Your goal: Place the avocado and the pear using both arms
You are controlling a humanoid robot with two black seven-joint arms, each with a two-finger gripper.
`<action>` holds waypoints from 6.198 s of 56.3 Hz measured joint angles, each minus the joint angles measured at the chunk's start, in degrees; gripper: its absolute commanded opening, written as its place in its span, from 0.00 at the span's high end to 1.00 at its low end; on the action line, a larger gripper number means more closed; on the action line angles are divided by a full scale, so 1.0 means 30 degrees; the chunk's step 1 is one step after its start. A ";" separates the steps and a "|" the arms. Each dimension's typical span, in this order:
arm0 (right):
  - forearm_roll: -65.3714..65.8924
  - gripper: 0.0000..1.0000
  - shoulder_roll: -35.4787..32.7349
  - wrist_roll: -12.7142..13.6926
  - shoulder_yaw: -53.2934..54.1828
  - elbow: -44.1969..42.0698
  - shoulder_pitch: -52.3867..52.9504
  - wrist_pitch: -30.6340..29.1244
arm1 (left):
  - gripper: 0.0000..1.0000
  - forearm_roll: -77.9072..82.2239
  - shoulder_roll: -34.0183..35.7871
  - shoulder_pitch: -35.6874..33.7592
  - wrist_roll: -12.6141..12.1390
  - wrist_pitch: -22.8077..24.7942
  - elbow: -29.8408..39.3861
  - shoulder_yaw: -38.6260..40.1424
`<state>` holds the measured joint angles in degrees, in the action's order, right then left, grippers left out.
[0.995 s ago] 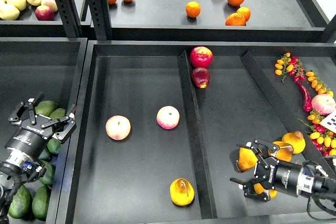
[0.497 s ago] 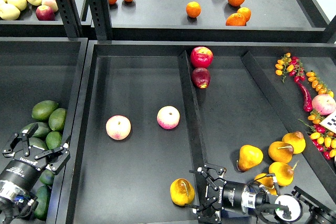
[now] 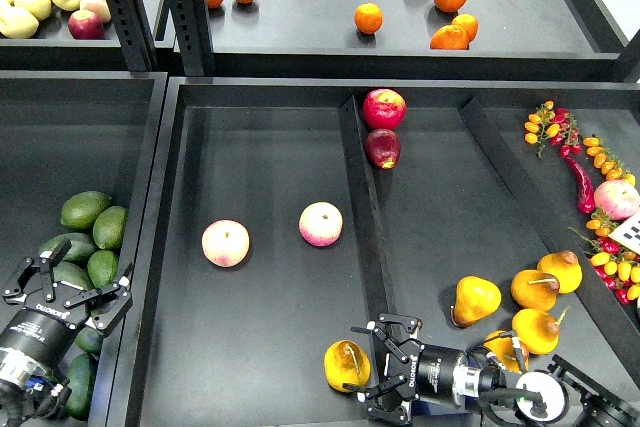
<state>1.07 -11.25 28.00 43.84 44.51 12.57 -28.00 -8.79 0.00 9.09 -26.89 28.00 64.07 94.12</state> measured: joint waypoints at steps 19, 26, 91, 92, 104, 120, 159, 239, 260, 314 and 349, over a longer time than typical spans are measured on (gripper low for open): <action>0.0008 0.64 0.0083 -0.0001 0.0026 -0.0027 -0.0170 0.0001 | 0.00 -0.0014 0.0000 0.0373 -0.0029 0.0001 0.0002 0.0113; -0.0070 0.83 0.0088 0.0000 0.0074 -0.0033 -0.0173 0.0000 | 0.00 -0.0014 0.0000 0.0457 -0.0029 0.0001 0.0002 0.0120; -0.3423 0.90 -0.1019 0.0001 0.2757 0.1492 0.1414 0.0002 | 0.00 0.0003 0.0000 0.0810 -0.0057 0.0001 -0.0022 0.0146; -0.3535 0.90 -0.1144 0.0001 0.2803 0.1509 0.1485 0.0002 | 0.00 0.0008 0.0000 0.0810 -0.0060 0.0001 -0.0031 0.0136; -0.5226 0.90 -0.3316 0.0001 0.2971 0.1592 0.2049 0.0002 | 0.00 0.0031 0.0000 0.0787 -0.0112 0.0001 -0.0111 0.0037; -0.7041 0.89 -0.6557 0.0001 0.2749 0.2432 0.0852 0.0002 | 0.00 0.0032 0.0000 0.0794 -0.0092 0.0001 -0.0241 0.0044; -0.5719 0.83 -0.6601 0.0000 0.1694 0.2351 -0.2040 0.0001 | 0.00 0.0032 0.0000 0.0802 -0.0085 0.0001 -0.0381 0.0030; -0.7091 0.01 -0.5174 -0.0001 0.3130 0.0855 0.2161 0.0000 | 0.00 0.0032 0.0001 0.1629 -0.0045 0.0001 -0.0382 0.0090; -0.7363 0.01 -0.0235 0.0000 0.7307 -0.1945 0.5348 0.0021 | 0.00 0.0058 0.0000 0.0797 0.0005 0.0001 -0.0658 -0.0120; -0.7097 0.00 0.3752 -0.0346 1.3540 0.1117 -0.0134 0.0297 | 0.00 -0.1977 0.0001 -0.4912 0.6272 0.0000 -0.2038 -0.2458; -0.5699 0.01 0.3749 -0.0758 1.3847 0.9064 -0.4788 0.4777 | 0.01 -0.1779 0.0001 -0.3294 0.6256 0.0000 0.2540 -0.3636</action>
<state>-16.02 0.00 25.73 85.39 71.70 -1.80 -13.67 -14.13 0.00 -0.79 -8.12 28.00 71.69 83.21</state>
